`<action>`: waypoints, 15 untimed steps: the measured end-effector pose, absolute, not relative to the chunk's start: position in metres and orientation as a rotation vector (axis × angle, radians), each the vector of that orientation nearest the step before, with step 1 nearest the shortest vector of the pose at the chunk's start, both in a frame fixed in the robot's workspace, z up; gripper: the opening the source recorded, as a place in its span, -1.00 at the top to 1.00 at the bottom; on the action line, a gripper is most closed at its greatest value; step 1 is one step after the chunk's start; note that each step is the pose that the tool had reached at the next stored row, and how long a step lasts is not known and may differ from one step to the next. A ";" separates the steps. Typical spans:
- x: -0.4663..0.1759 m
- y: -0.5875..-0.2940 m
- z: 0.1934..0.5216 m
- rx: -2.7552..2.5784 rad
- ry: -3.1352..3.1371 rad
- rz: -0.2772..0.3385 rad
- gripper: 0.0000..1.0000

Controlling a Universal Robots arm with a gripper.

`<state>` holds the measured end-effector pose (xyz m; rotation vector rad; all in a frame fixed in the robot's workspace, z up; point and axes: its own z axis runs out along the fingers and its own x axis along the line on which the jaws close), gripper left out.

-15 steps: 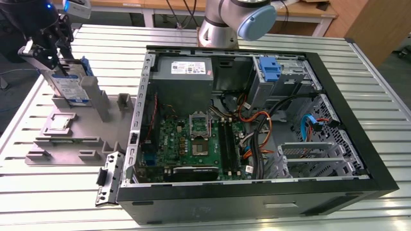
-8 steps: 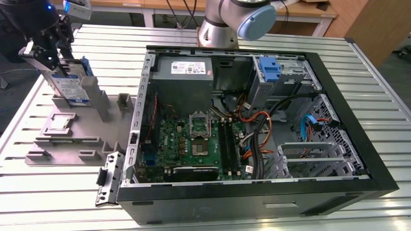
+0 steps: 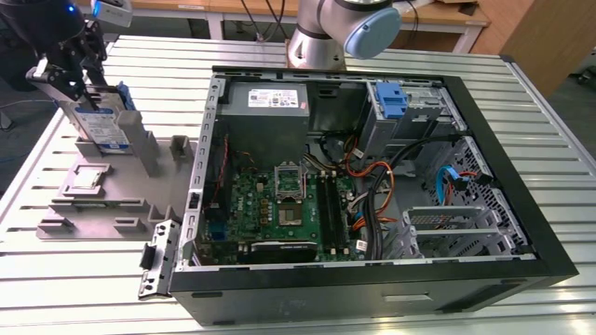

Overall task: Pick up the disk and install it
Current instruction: 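Pick up the disk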

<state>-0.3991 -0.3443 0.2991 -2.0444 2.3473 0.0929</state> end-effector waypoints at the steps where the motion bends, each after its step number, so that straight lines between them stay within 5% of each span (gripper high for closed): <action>1: -0.399 -0.344 0.299 -2.045 2.347 0.093 -0.01; 15: -0.399 -0.344 0.300 -2.045 2.348 0.093 0.15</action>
